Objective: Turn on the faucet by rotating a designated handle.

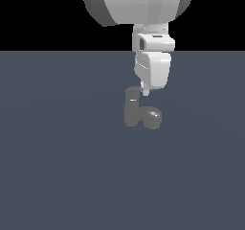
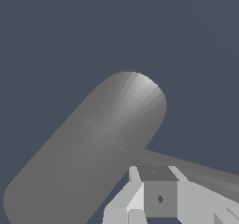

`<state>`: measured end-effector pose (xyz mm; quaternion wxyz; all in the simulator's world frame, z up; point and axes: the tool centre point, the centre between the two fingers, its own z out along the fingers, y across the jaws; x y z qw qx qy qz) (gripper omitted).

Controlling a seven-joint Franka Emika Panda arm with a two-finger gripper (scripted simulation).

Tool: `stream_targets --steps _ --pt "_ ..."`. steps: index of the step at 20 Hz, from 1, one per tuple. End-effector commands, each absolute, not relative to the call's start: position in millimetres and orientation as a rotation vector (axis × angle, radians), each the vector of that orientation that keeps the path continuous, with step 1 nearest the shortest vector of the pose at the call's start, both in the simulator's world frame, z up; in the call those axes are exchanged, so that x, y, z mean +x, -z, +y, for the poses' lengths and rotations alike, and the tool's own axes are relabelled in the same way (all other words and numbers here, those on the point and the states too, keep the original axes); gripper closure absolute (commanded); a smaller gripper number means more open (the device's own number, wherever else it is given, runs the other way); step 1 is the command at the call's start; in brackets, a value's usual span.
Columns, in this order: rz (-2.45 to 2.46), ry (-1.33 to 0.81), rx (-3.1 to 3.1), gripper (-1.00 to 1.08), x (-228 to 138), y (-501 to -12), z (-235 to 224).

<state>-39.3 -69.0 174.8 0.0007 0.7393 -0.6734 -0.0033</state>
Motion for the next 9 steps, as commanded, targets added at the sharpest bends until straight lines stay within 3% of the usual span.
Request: stream_targets --steps 1,9 --pt "-2.148 -0.001 2.294 1.08 -30.9 -173.6 -93.2" --pt "-2.163 0.0 2.278 1.08 -16.0 -172.9 -122.9"
